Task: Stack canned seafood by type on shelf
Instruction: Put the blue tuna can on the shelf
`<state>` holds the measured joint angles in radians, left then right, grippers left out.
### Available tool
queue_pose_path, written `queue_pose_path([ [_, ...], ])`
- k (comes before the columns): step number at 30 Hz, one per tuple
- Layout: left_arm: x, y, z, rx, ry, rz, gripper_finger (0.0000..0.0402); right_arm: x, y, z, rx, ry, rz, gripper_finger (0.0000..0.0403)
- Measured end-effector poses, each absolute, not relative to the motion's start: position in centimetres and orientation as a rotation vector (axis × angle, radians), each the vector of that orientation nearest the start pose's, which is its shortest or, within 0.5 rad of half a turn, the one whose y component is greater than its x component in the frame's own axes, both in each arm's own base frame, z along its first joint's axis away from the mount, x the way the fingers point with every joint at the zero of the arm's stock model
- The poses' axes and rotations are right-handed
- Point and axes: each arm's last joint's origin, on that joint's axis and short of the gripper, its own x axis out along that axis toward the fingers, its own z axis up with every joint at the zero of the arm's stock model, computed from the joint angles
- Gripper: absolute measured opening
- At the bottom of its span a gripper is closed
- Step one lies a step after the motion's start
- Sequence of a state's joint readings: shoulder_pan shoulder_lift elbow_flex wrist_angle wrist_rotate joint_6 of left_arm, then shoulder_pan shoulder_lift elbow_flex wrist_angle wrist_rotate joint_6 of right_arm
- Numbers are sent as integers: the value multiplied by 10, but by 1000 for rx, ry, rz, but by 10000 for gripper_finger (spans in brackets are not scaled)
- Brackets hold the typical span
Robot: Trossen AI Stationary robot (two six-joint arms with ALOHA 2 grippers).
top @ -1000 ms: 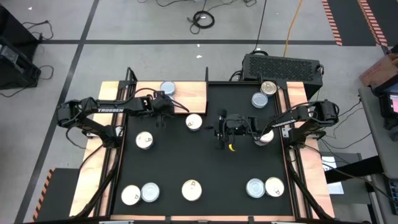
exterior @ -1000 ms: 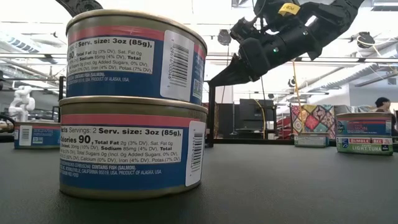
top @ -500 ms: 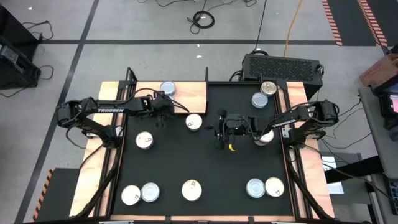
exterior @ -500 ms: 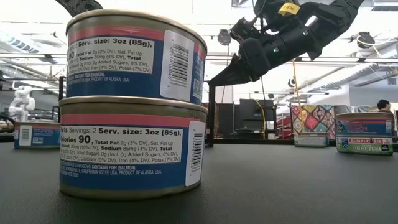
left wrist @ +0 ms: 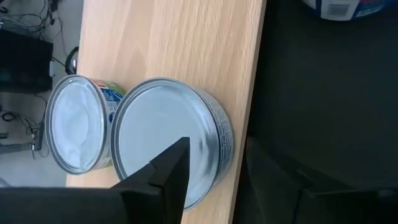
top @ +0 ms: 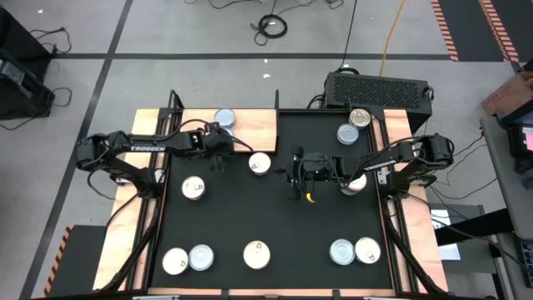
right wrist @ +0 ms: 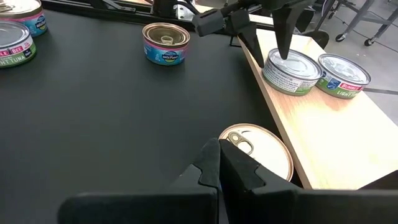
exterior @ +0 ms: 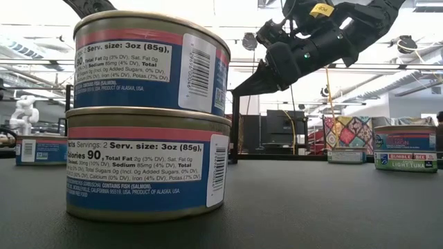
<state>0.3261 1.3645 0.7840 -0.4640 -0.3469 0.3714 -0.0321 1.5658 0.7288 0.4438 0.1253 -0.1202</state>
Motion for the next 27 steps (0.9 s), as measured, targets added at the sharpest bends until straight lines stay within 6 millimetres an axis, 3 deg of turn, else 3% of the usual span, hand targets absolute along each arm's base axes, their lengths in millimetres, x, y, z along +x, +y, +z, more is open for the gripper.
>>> queue_pose_path([
  [6,237,85,215,330,1118,430,162,316,-14,189,-137,402,-132,0],
  [12,235,67,242,278,1100,427,162,316,-14,189,-137,402,-132,0],
  [20,229,28,265,165,1042,396,162,316,-14,189,-137,400,-133,0],
  [27,222,-15,267,13,1046,241,162,317,-14,191,-132,380,-134,0],
])
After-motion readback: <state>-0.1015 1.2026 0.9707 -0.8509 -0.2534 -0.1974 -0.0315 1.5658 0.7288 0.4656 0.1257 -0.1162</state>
